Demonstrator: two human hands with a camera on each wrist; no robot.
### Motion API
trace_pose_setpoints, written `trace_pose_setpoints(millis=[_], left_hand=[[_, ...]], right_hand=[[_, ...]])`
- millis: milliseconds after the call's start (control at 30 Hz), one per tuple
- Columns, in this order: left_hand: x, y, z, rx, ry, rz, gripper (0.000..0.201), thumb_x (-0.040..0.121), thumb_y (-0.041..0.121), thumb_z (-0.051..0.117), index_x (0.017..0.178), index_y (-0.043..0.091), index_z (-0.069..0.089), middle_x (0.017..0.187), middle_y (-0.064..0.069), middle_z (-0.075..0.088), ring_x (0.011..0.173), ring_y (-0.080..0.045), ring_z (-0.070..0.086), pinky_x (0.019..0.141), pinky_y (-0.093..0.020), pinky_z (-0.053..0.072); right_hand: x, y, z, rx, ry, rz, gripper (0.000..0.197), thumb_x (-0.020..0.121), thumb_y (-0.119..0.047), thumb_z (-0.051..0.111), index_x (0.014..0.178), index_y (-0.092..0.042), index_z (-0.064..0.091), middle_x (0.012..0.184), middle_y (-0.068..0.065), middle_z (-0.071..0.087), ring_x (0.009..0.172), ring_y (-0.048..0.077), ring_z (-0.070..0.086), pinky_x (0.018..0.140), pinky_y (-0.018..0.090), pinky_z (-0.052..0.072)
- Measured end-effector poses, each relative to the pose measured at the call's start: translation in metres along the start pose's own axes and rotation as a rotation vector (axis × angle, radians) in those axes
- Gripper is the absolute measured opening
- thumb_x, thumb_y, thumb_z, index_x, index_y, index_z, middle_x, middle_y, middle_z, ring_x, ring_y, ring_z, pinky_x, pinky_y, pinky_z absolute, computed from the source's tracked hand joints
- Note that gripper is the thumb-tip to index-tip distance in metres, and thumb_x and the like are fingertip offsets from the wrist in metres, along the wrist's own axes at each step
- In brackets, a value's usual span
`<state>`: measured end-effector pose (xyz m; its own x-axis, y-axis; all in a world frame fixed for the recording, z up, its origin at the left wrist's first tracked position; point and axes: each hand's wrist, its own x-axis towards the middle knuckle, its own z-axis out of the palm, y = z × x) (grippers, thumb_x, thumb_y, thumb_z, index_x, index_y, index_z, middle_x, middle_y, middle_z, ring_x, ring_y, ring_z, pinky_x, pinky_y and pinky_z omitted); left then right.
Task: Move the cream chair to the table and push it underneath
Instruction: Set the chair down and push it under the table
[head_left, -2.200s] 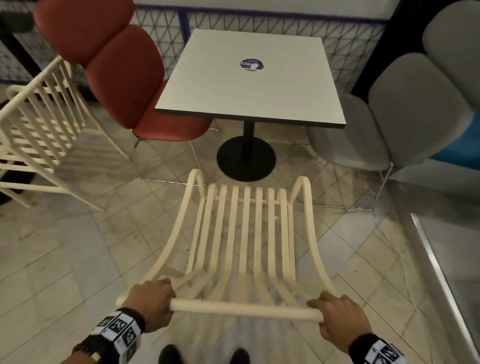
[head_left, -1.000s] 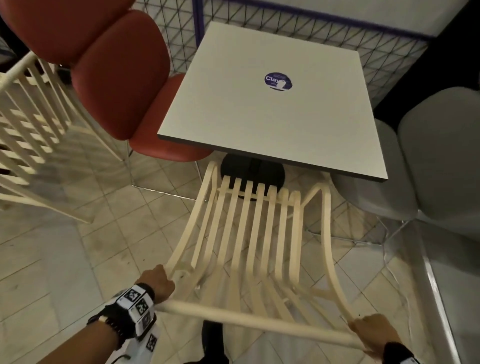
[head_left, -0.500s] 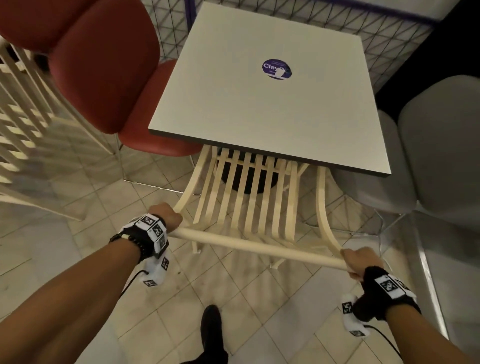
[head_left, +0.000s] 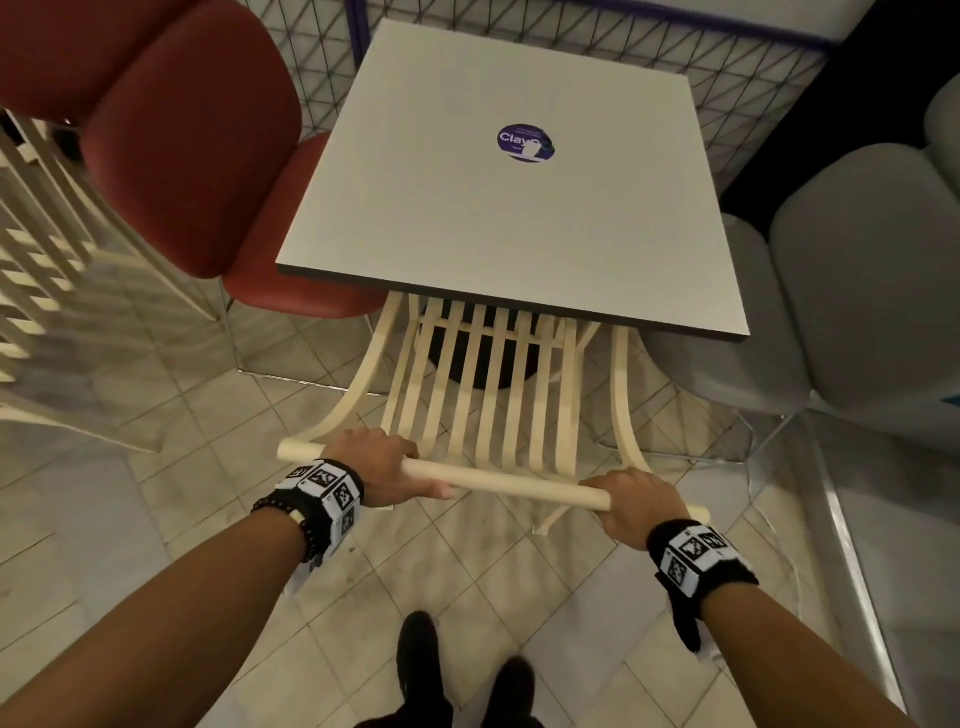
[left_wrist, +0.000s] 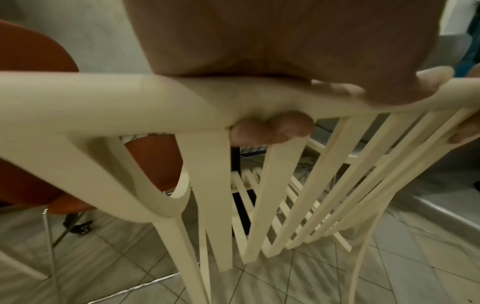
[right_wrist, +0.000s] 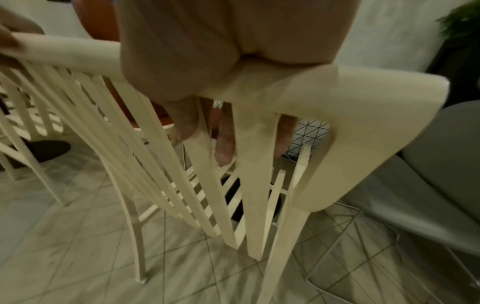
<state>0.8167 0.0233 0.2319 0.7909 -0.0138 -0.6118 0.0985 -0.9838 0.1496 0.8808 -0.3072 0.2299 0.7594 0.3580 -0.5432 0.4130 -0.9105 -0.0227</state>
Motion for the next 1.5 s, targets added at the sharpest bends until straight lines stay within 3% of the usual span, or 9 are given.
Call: trace_pose_setpoints(millis=[67,100,233,333,567,900,1067,1233,1500], left_hand=[[0.001,0.000,0.002,-0.011,0.018,0.010,0.094,0.049,0.105,0.026,0.102,0.040,0.066,0.088,0.009,0.067,0.086,-0.017,0.060,0.080,-0.036,0.046],[-0.005,0.044,-0.005,0.026,0.041,-0.005,0.095,0.049,0.106,0.025,0.104,0.040,0.066,0.089,0.009,0.067,0.085,-0.016,0.061,0.080,-0.036,0.047],[-0.034,0.037,0.026,0.035,-0.005,-0.012,0.099,0.052,0.105,0.023,0.117,0.041,0.062,0.098,0.009,0.068,0.089,-0.013,0.061,0.085,-0.034,0.047],[-0.053,0.037,0.053,0.059,-0.037,-0.014,0.103,0.053,0.105,0.025,0.126,0.041,0.057,0.110,0.004,0.068,0.101,-0.018,0.060,0.092,-0.037,0.043],[-0.033,0.024,0.041,0.057,0.011,-0.001,0.105,0.048,0.108,0.021,0.119,0.042,0.062,0.102,0.008,0.070,0.094,-0.017,0.062,0.087,-0.036,0.047],[-0.037,0.032,0.050,0.135,0.045,-0.006,0.103,0.054,0.106,0.018,0.122,0.042,0.061,0.102,0.006,0.070,0.093,-0.017,0.062,0.086,-0.035,0.047],[-0.027,0.029,0.040,0.120,0.055,-0.014,0.100,0.054,0.105,0.021,0.116,0.040,0.064,0.099,0.005,0.070,0.087,-0.016,0.060,0.081,-0.034,0.047],[-0.012,0.031,0.029,0.102,0.091,0.024,0.100,0.047,0.108,0.015,0.095,0.038,0.068,0.083,0.009,0.066,0.076,-0.015,0.060,0.072,-0.035,0.051],[-0.008,0.025,0.029,0.133,0.099,0.036,0.100,0.049,0.108,0.015,0.096,0.037,0.068,0.081,0.008,0.067,0.076,-0.016,0.063,0.072,-0.035,0.051]], right_hand=[[0.001,-0.001,-0.004,0.010,-0.007,0.017,0.036,0.085,-0.034,0.054,0.119,-0.047,0.053,0.100,0.000,0.067,0.093,0.025,0.061,0.079,0.040,0.053],[-0.021,0.035,-0.011,0.041,0.008,0.021,0.039,0.086,-0.032,0.053,0.123,-0.047,0.050,0.103,0.002,0.066,0.095,0.026,0.060,0.082,0.041,0.053],[-0.048,0.019,0.014,0.045,-0.012,-0.056,0.042,0.086,-0.027,0.054,0.125,-0.044,0.049,0.104,-0.002,0.066,0.095,0.022,0.061,0.083,0.038,0.051],[-0.073,0.022,0.036,0.064,-0.026,0.004,0.048,0.081,-0.032,0.055,0.126,-0.042,0.046,0.111,-0.007,0.059,0.097,0.023,0.060,0.081,0.040,0.051],[-0.051,0.023,0.027,-0.031,-0.013,-0.027,0.026,0.082,-0.029,0.051,0.106,-0.030,0.062,0.102,-0.002,0.060,0.090,0.026,0.062,0.069,0.036,0.045],[-0.057,0.031,0.036,-0.024,-0.006,-0.008,0.021,0.083,-0.031,0.053,0.101,-0.025,0.063,0.102,-0.002,0.061,0.089,0.024,0.061,0.072,0.037,0.047],[-0.043,0.033,0.026,-0.036,0.027,-0.017,0.020,0.082,-0.031,0.054,0.099,-0.026,0.063,0.100,-0.003,0.061,0.089,0.025,0.061,0.068,0.035,0.042],[-0.032,0.038,0.020,-0.035,0.040,0.010,0.019,0.082,-0.031,0.055,0.096,-0.025,0.064,0.097,-0.001,0.061,0.087,0.026,0.061,0.066,0.035,0.042],[-0.031,0.036,0.026,-0.034,0.064,0.028,0.017,0.083,-0.032,0.054,0.096,-0.026,0.063,0.093,-0.002,0.061,0.087,0.025,0.061,0.066,0.034,0.042]])
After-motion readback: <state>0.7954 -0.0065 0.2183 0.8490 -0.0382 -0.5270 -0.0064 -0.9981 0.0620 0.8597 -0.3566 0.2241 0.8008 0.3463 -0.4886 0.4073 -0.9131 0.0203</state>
